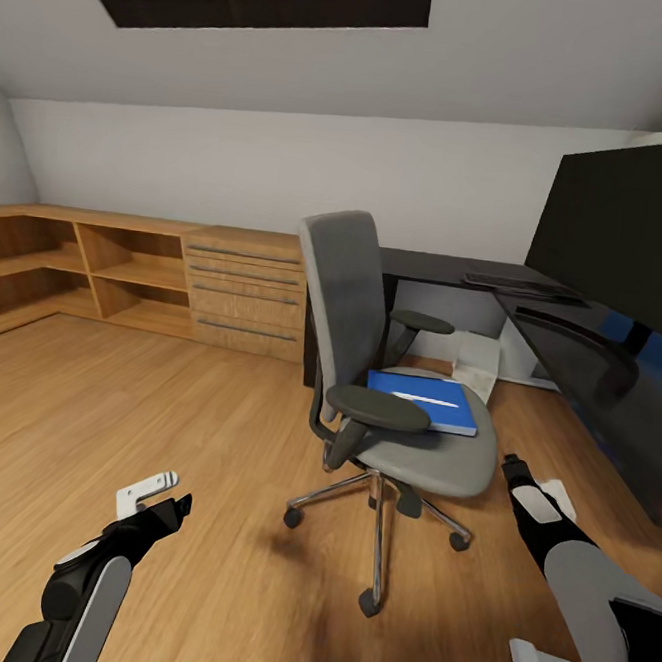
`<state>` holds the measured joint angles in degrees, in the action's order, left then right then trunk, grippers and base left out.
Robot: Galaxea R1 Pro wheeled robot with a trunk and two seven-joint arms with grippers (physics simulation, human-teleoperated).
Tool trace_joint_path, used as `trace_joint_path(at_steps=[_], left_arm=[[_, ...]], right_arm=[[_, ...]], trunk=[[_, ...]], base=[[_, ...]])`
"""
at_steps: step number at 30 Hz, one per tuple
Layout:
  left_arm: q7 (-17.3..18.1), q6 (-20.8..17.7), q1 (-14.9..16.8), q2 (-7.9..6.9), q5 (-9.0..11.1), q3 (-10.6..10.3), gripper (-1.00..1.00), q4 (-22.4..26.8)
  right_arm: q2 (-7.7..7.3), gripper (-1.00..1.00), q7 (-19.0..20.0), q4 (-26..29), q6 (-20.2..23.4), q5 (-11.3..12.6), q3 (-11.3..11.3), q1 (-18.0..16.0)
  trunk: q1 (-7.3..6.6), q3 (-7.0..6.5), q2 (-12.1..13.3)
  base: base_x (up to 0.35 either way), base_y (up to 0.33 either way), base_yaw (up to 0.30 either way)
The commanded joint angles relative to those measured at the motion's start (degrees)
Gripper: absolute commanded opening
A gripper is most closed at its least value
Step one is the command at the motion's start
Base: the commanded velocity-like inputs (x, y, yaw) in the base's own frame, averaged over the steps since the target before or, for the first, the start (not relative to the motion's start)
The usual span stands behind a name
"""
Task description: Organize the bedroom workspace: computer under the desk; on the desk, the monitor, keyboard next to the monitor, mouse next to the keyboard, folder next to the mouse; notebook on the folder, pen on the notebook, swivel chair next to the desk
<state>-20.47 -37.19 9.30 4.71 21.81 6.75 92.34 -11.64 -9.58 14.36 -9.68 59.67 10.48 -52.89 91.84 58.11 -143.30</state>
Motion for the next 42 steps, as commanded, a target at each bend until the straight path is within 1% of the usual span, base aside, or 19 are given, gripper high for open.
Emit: trace_joint_path(at_steps=[1, 6, 8, 12, 19, 24, 28, 29, 32, 38, 42], left_arm=[[-0.4, -0.2, 0.0, 0.03, 0.6, 0.0, 1.00, 0.1], [-0.4, -0.2, 0.0, 0.04, 0.6, 0.0, 1.00, 0.0], [-0.4, -0.2, 0.0, 0.04, 0.6, 0.0, 1.00, 0.0], [-0.3, -0.2, 0.0, 0.04, 0.6, 0.0, 1.00, -0.1], [-0.4, -0.2, 0.0, 0.04, 0.6, -0.2, 1.00, -0.1], [-0.4, -0.1, 0.1, 0.04, 0.5, -0.9, 1.00, -0.1], [-0.4, -0.1, 0.1, -0.01, 0.5, -1.6, 1.00, -0.2], [-0.4, -0.1, 0.1, -0.03, 0.5, -1.9, 1.00, -0.2], [-0.4, -0.2, 0.0, -0.04, 0.5, -2.0, 1.00, -0.2], [-0.4, -0.2, 0.0, -0.05, 0.5, -2.1, 1.00, -0.2], [-0.4, -0.2, 0.0, -0.05, 0.4, -2.1, 1.00, -0.2]], right_arm=[[-0.18, 1.00, -0.1, 0.0, 0.5, 0.9, -0.2, 0.0], [-1.01, 1.00, 0.1, -0.2, 2.8, 2.5, -0.1, 0.0], [-1.38, 1.00, 0.1, -0.3, 3.4, 3.5, -0.1, 0.0], [-1.56, 1.00, 0.2, -0.3, 3.8, 4.0, -0.1, 0.0], [-1.86, 1.00, 0.1, -0.3, 4.1, 4.2, -0.1, 0.0], [-2.53, 1.00, 0.2, -0.3, 4.1, 4.3, -0.1, 0.0], [-2.93, 1.00, 0.2, -0.2, 4.1, 4.3, -0.1, 0.0], [-3.39, 1.00, 0.3, -0.3, 4.1, 4.4, 0.0, 0.0], [-3.72, 1.00, 0.2, -0.3, 4.1, 4.4, 0.0, 0.0], [-3.66, 1.00, 0.2, -0.2, 4.1, 4.4, 0.0, 0.0], [-3.57, 1.00, 0.0, -0.1, 4.1, 4.5, 0.0, 0.0]], trunk=[[-0.01, 0.06, 0.0], [-0.01, 0.06, 0.0], [-0.01, 0.06, 0.0], [-0.01, 0.06, 0.0], [-0.01, 0.06, 0.0], [-0.01, 0.06, 0.0], [-0.01, 0.06, 0.0], [-0.01, 0.06, 0.0], [-0.01, 0.06, 0.0], [-0.01, 0.06, 0.0], [-0.01, 0.06, 0.0]], base=[[0.007, 0.000, 0.000], [0.005, 0.000, 0.000], [0.119, 0.000, 0.000], [0.242, 0.000, 0.000], [0.135, 0.000, 0.000], [0.108, 0.000, 0.000], [0.267, 0.000, 0.000], [0.304, 0.000, 0.000], [0.308, 0.000, 0.000], [0.264, 0.000, 0.000], [0.105, 0.000, 0.000]])
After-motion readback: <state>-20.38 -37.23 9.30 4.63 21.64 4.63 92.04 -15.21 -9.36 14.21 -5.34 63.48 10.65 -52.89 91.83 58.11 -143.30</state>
